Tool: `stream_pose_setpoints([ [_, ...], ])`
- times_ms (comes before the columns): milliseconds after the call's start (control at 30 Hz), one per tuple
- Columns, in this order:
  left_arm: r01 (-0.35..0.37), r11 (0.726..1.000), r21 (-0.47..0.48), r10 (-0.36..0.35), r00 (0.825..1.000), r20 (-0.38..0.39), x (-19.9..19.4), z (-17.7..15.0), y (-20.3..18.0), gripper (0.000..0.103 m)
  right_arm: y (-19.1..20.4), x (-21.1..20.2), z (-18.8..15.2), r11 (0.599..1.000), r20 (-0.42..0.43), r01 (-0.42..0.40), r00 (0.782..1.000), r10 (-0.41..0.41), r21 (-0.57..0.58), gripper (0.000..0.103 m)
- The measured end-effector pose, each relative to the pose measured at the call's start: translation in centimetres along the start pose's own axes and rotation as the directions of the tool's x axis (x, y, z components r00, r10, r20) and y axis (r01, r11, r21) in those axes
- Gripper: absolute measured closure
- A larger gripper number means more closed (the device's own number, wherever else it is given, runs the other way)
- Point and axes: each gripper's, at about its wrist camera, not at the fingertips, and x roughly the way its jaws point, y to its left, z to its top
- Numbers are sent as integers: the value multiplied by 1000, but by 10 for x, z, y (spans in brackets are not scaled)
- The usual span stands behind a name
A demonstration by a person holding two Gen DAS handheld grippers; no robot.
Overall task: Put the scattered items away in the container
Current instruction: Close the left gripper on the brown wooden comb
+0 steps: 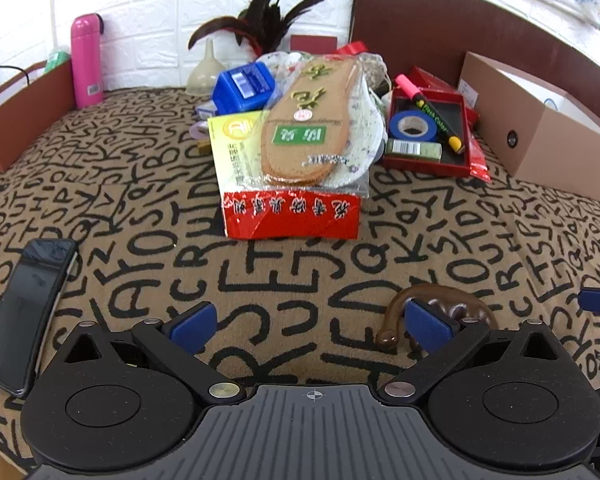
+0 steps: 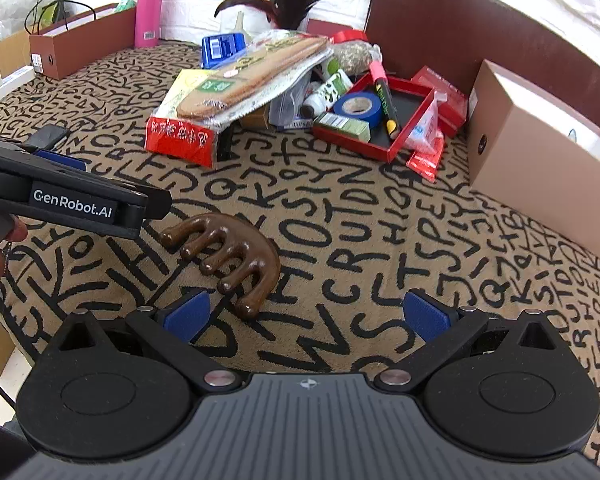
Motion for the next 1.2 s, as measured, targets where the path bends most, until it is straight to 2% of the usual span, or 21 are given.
stream_pose_setpoints([
  [167,38,999,-2,-38,999,-28,10,-3,4,0,-1,12,-3,1000,-34,-22,999,23,19,1],
  [233,58,998,2,-58,998,-36,13,-4,4,2,-1,16,-4,999,-41,-34,999,35,27,1],
  [300,88,996,6,-87,995,-44,17,-4,4,7,-1,19,-4,998,-44,-46,998,47,35,1],
  [533,140,990,32,-138,989,-47,22,-2,1,12,-3,28,-2,994,-38,-90,995,93,54,4],
  [667,195,979,62,-193,980,-50,23,0,-4,25,-5,30,-1,993,-23,-106,994,108,60,9],
  [733,244,966,81,-240,969,-60,23,-1,-5,34,-5,30,-1,992,-8,-116,993,116,47,16],
  [800,296,950,104,-290,954,-72,23,-1,-8,57,-4,29,0,992,5,-124,992,124,32,22],
  [833,326,939,107,-319,944,-83,24,-1,-9,61,-3,29,0,991,11,-132,991,132,25,28],
  [867,344,933,105,-334,937,-101,26,0,-10,59,-2,29,0,990,19,-143,990,143,14,31],
  [933,353,928,121,-343,934,-98,28,-1,-12,59,3,28,0,988,32,-152,988,153,-18,40],
  [967,359,924,127,-349,932,-97,28,-1,-13,55,4,28,0,988,35,-154,987,155,-29,41],
  [1100,375,914,156,-367,927,-82,33,-3,-17,50,6,30,-1,987,42,-155,987,157,-44,41],
  [1200,367,911,187,-362,930,-63,38,-3,-21,57,7,34,-1,988,52,-148,987,151,-53,39],
])
